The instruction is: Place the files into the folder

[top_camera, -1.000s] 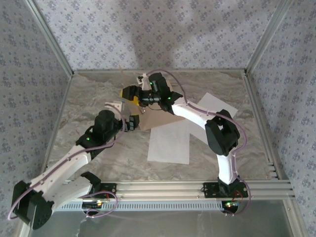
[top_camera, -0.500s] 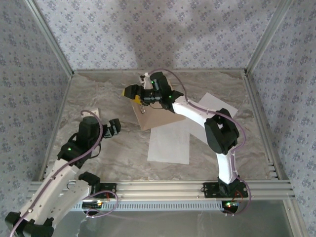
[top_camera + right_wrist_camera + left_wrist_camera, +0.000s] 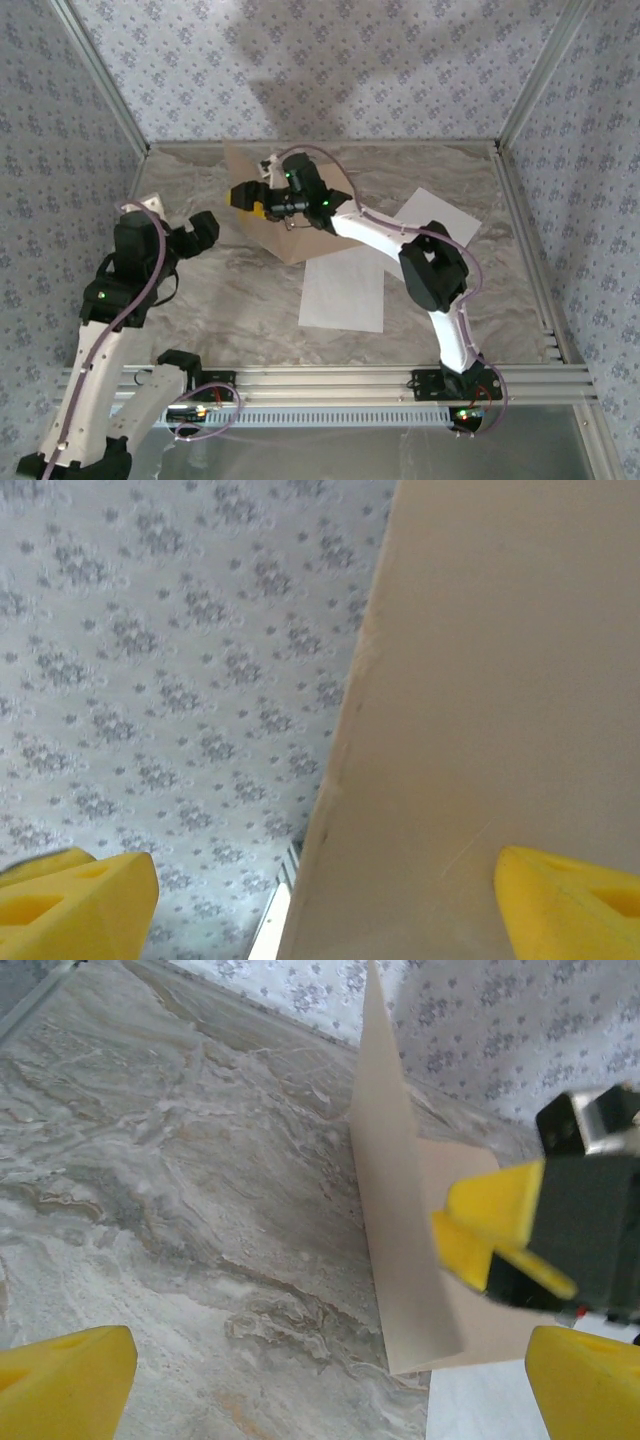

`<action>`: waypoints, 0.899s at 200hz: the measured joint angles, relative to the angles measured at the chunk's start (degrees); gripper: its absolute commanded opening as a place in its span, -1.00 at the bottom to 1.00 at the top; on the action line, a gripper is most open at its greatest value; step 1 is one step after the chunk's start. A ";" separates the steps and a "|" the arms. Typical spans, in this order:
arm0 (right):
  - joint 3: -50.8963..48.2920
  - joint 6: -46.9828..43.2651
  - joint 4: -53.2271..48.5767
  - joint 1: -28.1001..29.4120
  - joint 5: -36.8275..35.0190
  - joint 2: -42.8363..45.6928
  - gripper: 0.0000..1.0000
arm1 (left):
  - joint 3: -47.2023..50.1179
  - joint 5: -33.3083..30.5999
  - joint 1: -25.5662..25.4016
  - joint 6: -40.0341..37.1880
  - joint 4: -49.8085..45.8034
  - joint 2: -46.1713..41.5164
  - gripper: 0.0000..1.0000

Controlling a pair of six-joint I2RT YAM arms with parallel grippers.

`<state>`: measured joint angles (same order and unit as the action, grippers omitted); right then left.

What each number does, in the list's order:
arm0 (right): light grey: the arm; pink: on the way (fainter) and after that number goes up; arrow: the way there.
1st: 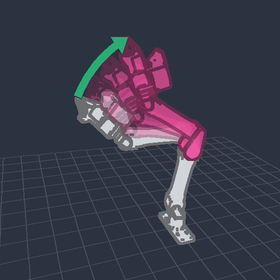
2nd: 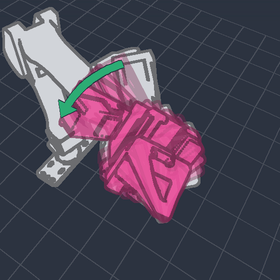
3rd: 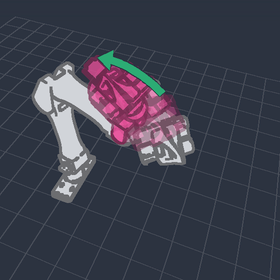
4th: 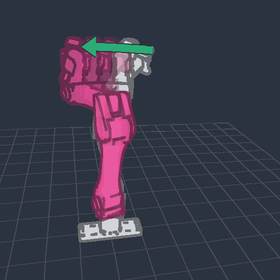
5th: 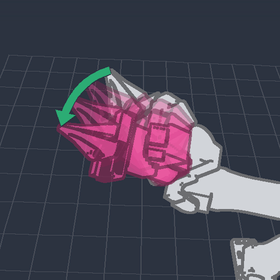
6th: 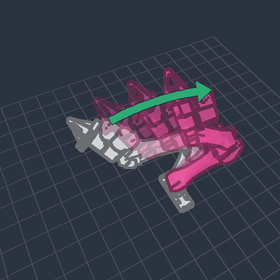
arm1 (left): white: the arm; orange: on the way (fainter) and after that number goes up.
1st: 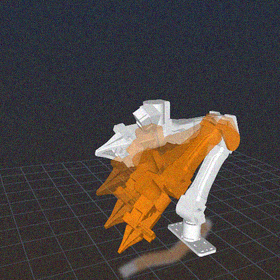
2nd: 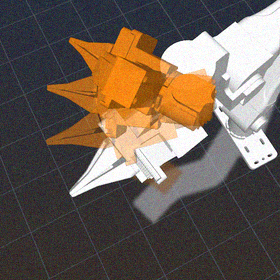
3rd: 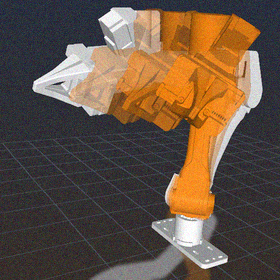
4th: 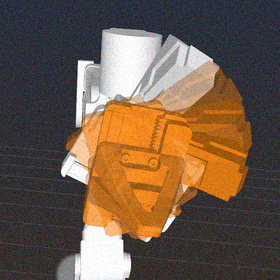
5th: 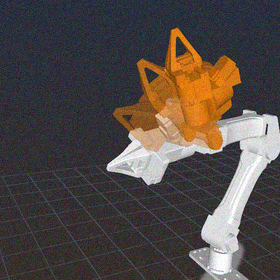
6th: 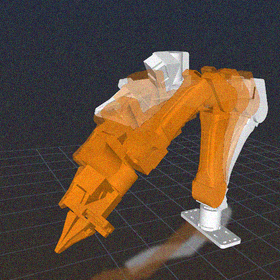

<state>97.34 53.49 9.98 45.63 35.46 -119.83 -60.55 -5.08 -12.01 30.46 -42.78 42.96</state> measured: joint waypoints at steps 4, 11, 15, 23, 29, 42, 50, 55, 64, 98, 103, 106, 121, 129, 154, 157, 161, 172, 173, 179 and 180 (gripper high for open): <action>0.13 0.09 0.17 0.37 0.00 -0.31 0.78 | -0.42 0.59 0.81 0.02 -0.28 0.20 1.00; 0.33 0.20 0.55 1.16 0.11 -0.98 0.78 | -0.98 1.84 2.40 0.00 -0.81 0.61 0.99; 0.33 0.31 0.79 1.57 0.17 -1.33 0.78 | -1.16 2.49 3.21 -0.02 -0.96 0.85 1.00; 0.33 0.68 1.09 2.23 0.35 -2.03 0.78 | -1.33 3.87 4.79 -0.11 -1.36 1.27 1.00; 0.31 1.01 1.49 2.60 0.42 -2.54 0.78 | -1.33 4.98 5.92 -0.15 -1.62 1.53 1.00; 0.28 1.60 2.51 3.04 0.57 -3.69 0.78 | -1.31 7.52 8.09 -0.15 -2.27 2.49 1.00; 0.09 1.86 3.10 3.06 0.59 -4.17 0.78 | -1.09 9.09 9.31 -0.13 -2.27 3.15 1.00; -0.22 2.16 3.45 2.99 0.57 -4.31 0.78 | -0.85 10.12 9.97 -0.09 -2.23 3.54 1.00; -0.94 2.49 3.87 2.80 0.59 -4.35 0.78 | -0.20 11.67 10.84 0.07 -2.05 4.15 1.00; -4.57 2.64 5.29 1.03 0.57 -3.82 0.78 | 4.09 16.63 12.31 0.37 -1.03 8.57 1.00; -5.40 2.64 5.29 0.63 0.57 -3.48 0.78 | 4.66 17.33 12.41 0.42 -0.79 9.31 1.00; -5.90 2.62 5.25 0.37 0.55 -3.17 0.78 | 4.98 17.75 12.46 0.48 -0.63 9.75 0.99; -8.79 2.19 4.85 -1.22 0.46 -1.07 0.78 | 6.25 20.09 12.68 0.52 0.13 11.91 0.92; -10.29 1.68 4.39 -2.23 0.33 0.46 0.78 | 6.40 21.35 12.66 0.48 0.48 13.29 0.90; -13.73 -2.16 -0.24 -5.90 -1.29 6.54 0.78 | 6.43 25.70 12.52 0.48 3.87 18.21 0.88; -14.05 -2.62 -0.76 -6.29 -1.40 7.26 0.78 | 6.43 26.25 12.35 0.50 4.33 18.86 0.87; -14.56 -3.50 -1.68 -6.95 -1.99 8.46 0.78 | 6.43 26.69 12.22 0.46 4.87 19.67 0.87; -15.91 -5.27 -3.45 -8.35 -2.84 11.06 0.78 | 6.34 27.76 11.30 0.20 6.29 22.25 0.87; -16.11 -5.55 -3.80 -8.59 -3.06 11.43 0.78 | 6.34 27.82 11.23 0.17 6.40 22.45 0.87; -16.96 -6.54 -4.72 -9.35 -3.52 12.87 0.78 | 6.21 28.15 10.49 -0.02 6.97 23.89 0.87; -17.09 -6.64 -4.83 -9.46 -3.63 13.05 0.78 | 6.16 28.26 10.29 -0.04 7.06 24.30 0.87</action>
<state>80.25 46.85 5.15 36.16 31.83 -106.78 -54.39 23.18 -1.72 30.41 -35.73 67.26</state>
